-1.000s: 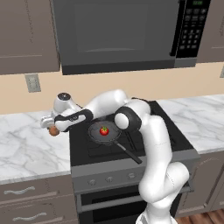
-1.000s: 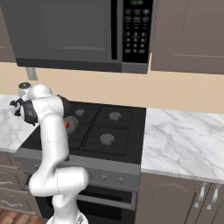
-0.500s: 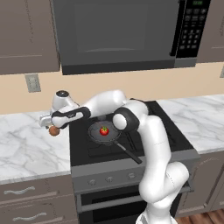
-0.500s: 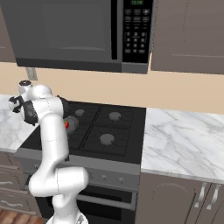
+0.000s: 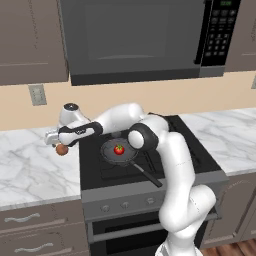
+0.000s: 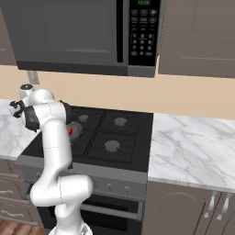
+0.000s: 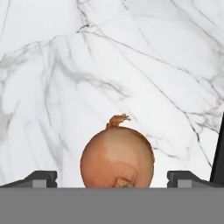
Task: Place the pan on the front left burner on the stove. Then place the tomato and the onion in the pan and turn on the front left burner.
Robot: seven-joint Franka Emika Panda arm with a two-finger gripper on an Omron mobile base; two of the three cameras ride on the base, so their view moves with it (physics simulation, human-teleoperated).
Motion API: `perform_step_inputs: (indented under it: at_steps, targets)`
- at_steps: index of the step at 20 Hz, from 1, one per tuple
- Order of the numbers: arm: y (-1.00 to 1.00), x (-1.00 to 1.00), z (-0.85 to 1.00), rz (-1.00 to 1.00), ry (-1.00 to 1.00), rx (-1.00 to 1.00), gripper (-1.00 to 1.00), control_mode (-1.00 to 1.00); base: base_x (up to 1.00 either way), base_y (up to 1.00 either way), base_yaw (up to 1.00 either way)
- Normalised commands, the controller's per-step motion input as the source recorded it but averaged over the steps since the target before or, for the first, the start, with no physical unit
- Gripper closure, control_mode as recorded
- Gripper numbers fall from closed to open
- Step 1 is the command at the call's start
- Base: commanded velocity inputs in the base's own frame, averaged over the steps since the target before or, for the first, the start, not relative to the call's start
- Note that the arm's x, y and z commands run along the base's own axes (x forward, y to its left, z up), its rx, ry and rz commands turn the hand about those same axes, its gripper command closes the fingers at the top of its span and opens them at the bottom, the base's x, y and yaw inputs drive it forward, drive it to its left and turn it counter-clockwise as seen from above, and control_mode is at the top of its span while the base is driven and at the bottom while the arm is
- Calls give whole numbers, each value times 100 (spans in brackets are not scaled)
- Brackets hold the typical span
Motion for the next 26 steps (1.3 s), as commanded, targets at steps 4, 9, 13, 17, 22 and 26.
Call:
perform_step_inputs:
  at_steps: [4,9,13,17,22,26]
  targets:
    - [0,0,-2,0,0,0,-100,-100,0,0,0]
    - [0,-2,-10,0,0,0,-100,-100,0,0,0]
    - [0,0,-11,0,0,0,-100,-100,0,0,0]
    - [0,0,-10,0,0,0,-100,-100,0,0,0]
    - [0,0,-15,0,0,0,-100,-100,0,0,0]
    - [0,0,-23,0,0,0,-100,-100,0,0,0]
